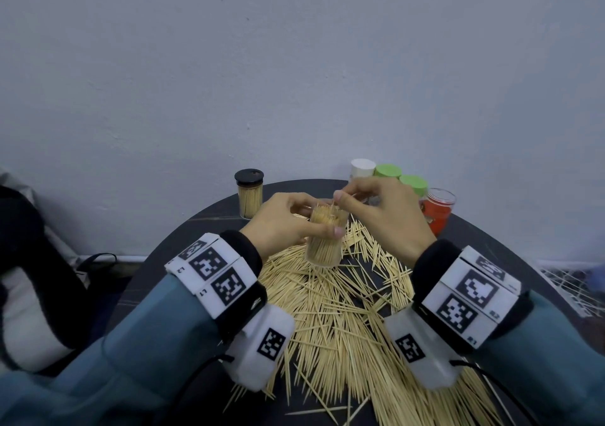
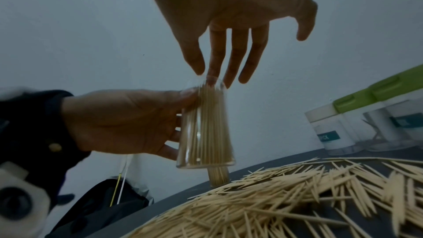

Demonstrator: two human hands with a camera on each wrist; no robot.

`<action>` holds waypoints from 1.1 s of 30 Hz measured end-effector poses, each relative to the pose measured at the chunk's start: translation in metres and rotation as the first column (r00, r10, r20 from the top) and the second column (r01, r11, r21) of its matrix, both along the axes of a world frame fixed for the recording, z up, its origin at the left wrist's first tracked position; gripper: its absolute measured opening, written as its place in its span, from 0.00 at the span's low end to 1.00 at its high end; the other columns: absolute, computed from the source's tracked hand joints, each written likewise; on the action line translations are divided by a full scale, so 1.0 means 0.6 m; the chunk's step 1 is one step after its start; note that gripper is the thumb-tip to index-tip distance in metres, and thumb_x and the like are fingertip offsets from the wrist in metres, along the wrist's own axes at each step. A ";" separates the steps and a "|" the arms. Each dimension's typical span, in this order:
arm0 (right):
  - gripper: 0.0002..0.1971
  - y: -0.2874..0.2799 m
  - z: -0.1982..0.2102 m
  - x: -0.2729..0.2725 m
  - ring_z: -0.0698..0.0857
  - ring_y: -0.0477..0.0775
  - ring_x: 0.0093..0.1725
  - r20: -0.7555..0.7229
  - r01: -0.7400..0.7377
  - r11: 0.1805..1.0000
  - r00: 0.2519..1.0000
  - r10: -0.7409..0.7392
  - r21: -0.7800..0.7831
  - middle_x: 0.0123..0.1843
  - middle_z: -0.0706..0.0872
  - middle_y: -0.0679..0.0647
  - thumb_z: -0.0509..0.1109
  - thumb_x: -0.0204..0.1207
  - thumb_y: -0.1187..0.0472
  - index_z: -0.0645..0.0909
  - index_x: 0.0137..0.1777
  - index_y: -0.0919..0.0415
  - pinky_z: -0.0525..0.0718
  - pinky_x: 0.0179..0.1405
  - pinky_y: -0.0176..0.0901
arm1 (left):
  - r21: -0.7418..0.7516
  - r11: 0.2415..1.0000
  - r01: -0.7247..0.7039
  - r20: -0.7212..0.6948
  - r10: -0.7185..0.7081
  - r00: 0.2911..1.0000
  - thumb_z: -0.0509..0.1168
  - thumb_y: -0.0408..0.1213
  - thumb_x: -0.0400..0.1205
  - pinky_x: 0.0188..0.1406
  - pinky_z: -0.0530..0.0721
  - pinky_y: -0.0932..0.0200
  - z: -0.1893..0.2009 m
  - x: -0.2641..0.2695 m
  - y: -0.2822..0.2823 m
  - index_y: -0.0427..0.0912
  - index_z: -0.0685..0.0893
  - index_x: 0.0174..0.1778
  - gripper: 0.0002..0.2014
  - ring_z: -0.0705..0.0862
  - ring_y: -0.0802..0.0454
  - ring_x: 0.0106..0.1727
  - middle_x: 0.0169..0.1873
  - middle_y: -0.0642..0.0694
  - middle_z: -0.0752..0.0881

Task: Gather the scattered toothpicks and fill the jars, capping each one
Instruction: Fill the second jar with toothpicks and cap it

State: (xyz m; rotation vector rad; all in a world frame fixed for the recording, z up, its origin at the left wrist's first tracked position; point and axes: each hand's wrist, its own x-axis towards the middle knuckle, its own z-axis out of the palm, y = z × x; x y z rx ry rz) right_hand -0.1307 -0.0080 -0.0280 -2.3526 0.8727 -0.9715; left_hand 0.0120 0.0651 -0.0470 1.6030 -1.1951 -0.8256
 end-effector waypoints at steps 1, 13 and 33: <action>0.08 0.001 0.001 0.000 0.83 0.42 0.44 0.015 0.007 1.000 1.000 -0.007 -0.010 0.38 0.86 0.39 0.67 0.75 0.48 0.84 0.37 0.45 0.75 0.62 0.63 | -0.001 1.000 -0.005 -0.004 0.005 1.000 0.79 0.40 0.67 0.53 0.84 0.54 0.000 0.001 -0.001 0.44 0.86 0.54 0.20 0.84 0.52 0.56 0.51 0.49 0.87; 0.17 -0.006 0.008 -0.010 0.82 0.40 0.52 0.038 -0.026 1.000 0.999 0.026 -0.002 0.51 0.86 0.42 0.58 0.81 0.47 0.89 0.49 0.49 0.74 0.66 0.52 | -0.011 0.999 -0.035 -0.020 0.035 0.999 0.79 0.42 0.65 0.56 0.84 0.51 0.000 0.002 -0.003 0.44 0.86 0.54 0.22 0.84 0.52 0.55 0.50 0.48 0.88; 0.23 -0.124 -0.030 -0.200 0.79 0.55 0.66 -0.639 0.184 0.969 0.768 -0.039 0.162 0.68 0.79 0.55 0.69 0.76 0.59 0.72 0.71 0.53 0.72 0.64 0.38 | -0.059 0.995 0.074 0.108 -0.068 0.992 0.79 0.41 0.66 0.66 0.78 0.42 0.027 -0.109 -0.026 0.48 0.85 0.56 0.22 0.83 0.53 0.54 0.46 0.54 0.85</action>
